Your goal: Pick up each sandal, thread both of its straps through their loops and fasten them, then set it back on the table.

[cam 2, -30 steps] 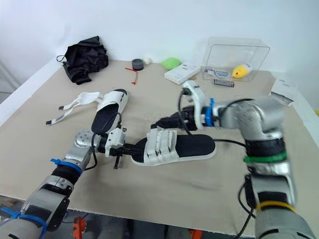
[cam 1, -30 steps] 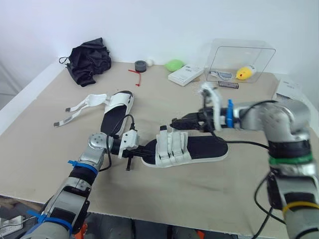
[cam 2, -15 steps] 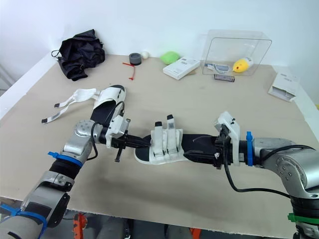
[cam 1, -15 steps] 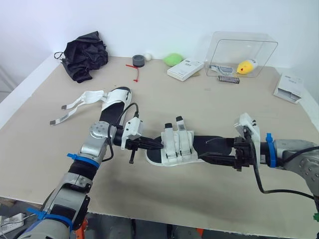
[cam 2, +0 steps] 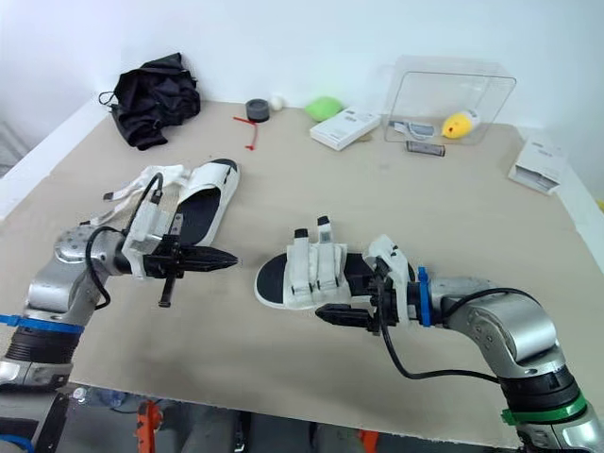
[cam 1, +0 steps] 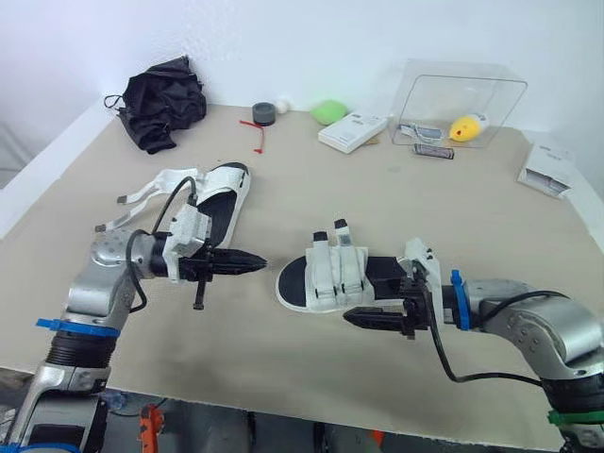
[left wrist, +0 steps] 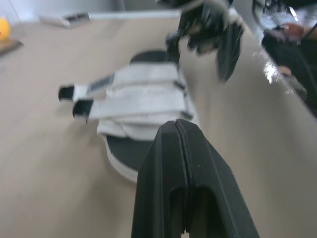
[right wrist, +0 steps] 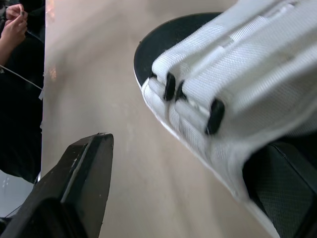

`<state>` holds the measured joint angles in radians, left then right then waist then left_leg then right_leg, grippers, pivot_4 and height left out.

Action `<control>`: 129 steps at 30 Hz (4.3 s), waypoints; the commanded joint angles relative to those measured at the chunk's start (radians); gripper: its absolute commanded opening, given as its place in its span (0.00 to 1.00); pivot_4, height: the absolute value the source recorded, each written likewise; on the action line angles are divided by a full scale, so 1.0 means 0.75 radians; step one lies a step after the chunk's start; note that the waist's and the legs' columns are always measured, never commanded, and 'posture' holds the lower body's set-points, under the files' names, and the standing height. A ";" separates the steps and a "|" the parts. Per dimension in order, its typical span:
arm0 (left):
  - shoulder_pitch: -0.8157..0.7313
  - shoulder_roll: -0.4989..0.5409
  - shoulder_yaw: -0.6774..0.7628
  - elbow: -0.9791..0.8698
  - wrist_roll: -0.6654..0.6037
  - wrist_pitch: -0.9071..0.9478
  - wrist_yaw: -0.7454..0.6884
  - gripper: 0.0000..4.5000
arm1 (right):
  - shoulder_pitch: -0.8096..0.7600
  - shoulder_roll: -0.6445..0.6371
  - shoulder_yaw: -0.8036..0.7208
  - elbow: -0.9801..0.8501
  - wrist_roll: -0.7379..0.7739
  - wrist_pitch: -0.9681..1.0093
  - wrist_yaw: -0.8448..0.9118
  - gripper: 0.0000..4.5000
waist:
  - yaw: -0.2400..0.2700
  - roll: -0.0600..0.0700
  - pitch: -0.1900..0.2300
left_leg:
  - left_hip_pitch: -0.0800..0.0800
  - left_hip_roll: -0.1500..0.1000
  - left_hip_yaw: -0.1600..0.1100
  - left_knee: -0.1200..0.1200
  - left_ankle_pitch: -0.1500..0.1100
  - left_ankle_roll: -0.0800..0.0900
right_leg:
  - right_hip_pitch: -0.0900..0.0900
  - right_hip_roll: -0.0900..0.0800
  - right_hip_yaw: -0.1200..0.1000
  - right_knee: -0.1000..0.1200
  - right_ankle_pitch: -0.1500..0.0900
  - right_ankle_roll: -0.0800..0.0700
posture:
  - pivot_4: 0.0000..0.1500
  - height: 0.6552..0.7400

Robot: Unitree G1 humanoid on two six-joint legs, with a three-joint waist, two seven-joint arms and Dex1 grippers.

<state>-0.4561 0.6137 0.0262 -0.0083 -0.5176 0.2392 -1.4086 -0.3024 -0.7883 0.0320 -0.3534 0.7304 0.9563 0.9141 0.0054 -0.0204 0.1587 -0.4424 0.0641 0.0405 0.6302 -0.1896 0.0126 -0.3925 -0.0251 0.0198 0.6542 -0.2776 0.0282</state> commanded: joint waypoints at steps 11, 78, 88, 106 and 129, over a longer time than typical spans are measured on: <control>0.345 -0.014 0.146 -0.395 -0.160 0.182 0.366 0.00 | -0.070 0.179 0.003 0.097 -0.011 -0.039 -0.038 0.03 | 0.001 -0.001 0.001 | 0.004 0.001 0.000 0.003 0.005 -0.008 | -0.001 0.001 0.001 0.012 0.001 -0.002 | 1.00 1.00; 0.106 -0.264 0.259 -0.024 -0.057 0.427 1.198 0.96 | -0.151 0.333 -0.164 -0.102 0.020 -0.010 -0.400 0.72 | -0.033 -0.007 0.001 | 0.005 -0.002 0.017 0.006 0.016 -0.020 | -0.019 0.014 0.047 0.016 0.022 0.015 | 1.00 1.00; -0.300 -0.318 0.140 0.480 0.207 0.451 1.432 0.96 | -0.082 0.374 -0.091 -0.348 0.003 -0.119 -0.441 0.72 | -0.038 -0.009 0.001 | 0.004 -0.002 0.016 0.006 0.016 -0.021 | -0.020 0.015 0.047 0.016 0.025 0.010 | 1.00 1.00; -0.809 -0.454 0.156 1.393 0.399 0.061 1.421 0.79 | -0.104 0.423 -0.017 -0.426 -0.077 -0.211 -0.568 0.72 | -0.030 -0.011 0.000 | 0.004 -0.005 0.015 0.006 0.018 -0.024 | -0.018 0.012 0.044 0.016 0.024 0.016 | 1.00 1.00; -0.669 -0.446 -0.027 1.016 0.396 0.023 0.634 0.02 | -0.083 0.360 -0.136 -0.385 -0.034 -0.203 -0.539 0.72 | -0.031 -0.012 0.000 | -0.002 -0.015 0.014 0.006 0.018 -0.025 | -0.020 0.002 0.042 0.015 0.024 0.018 | 1.00 1.00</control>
<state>-0.9911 0.2553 0.0624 0.9100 -0.2046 0.2564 -0.7778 -0.3611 -0.4967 -0.0171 -0.6357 0.6850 0.8188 0.4980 -0.0181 -0.0293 0.1590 -0.4445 0.0528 0.0513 0.6349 -0.1760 -0.0066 -0.4077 -0.0238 0.0519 0.6654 -0.2601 0.0419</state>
